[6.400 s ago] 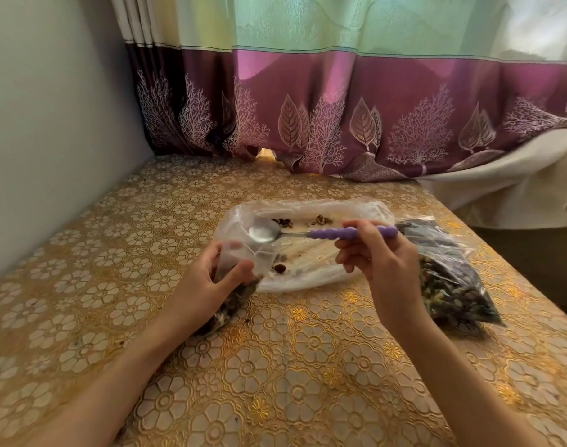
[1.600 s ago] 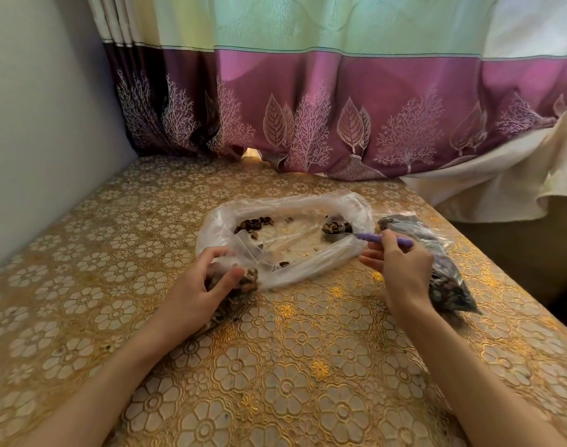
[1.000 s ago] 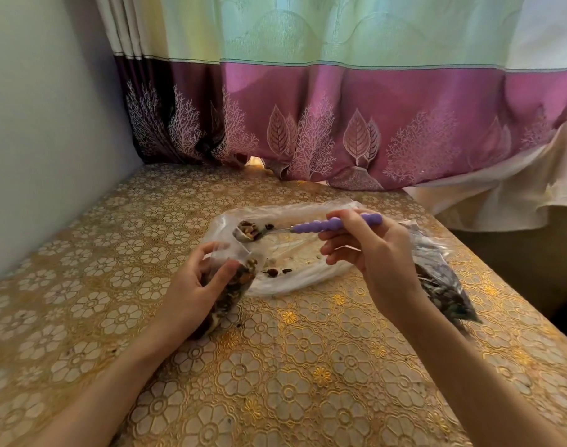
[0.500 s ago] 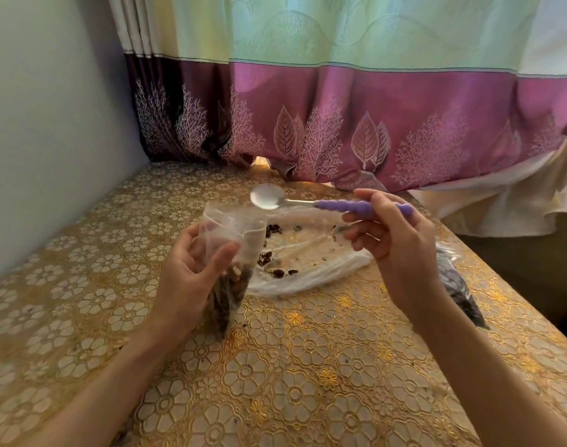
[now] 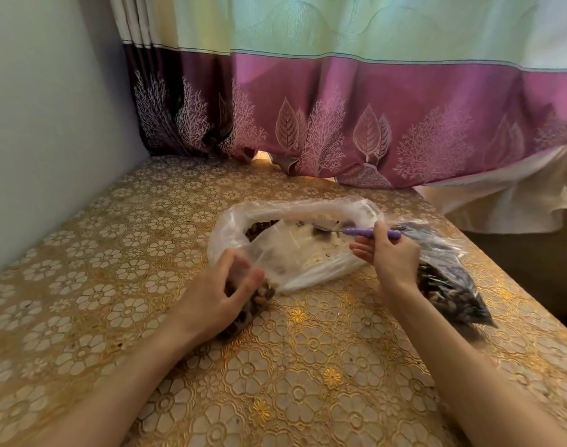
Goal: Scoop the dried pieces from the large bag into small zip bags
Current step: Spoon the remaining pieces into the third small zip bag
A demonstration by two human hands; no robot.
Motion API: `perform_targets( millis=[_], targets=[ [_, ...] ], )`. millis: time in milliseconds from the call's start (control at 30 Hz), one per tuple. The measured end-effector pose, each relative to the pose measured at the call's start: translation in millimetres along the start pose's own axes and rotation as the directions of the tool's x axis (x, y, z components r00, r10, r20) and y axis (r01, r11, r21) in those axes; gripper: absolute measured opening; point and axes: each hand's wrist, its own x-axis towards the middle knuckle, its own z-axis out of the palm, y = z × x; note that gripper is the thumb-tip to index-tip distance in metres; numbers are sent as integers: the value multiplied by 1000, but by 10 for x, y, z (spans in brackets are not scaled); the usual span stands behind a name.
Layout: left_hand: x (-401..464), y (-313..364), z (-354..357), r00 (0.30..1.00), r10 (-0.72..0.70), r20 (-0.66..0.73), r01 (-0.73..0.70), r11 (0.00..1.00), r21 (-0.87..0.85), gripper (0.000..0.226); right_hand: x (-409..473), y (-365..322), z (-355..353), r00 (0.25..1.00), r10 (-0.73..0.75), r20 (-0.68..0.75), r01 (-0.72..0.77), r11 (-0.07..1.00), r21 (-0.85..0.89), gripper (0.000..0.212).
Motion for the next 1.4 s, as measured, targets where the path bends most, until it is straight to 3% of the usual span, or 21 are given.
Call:
perform_targets(
  millis=[100,367,500,733,867,1033,1267,1400],
  targets=[
    [8,-37,16,999,45,6,-45,995,91,43,3,21,7,994,-71,-83,65,996,-62,37],
    [26,-46,13,999,47,4,-47,992,119,35,109,40,-31,960,-197,-201,143,957,-253,35],
    [23,-13,7,999,48,-1,-48,991,126,34,150,27,-64,944,-255,-211,187,937,-297,37],
    [17,-11,6,999,43,-11,-41,989,142,51,165,-15,21,942,-292,-168,218,909,-356,22],
    [20,-30,7,999,50,-17,-47,989,143,49,121,26,4,966,-193,-175,138,949,-282,20],
    [22,-30,3,999,29,-17,-28,996,87,34,51,-19,-48,990,9,-144,-5,1000,29,26],
    [30,-25,-20,999,-22,-37,20,999,-37,31,-154,-250,-11,998,-23,56,14,987,157,49],
    [44,-34,-42,995,-63,-74,53,990,-134,30,-259,-416,9,989,-82,123,55,976,213,31]
  ],
)
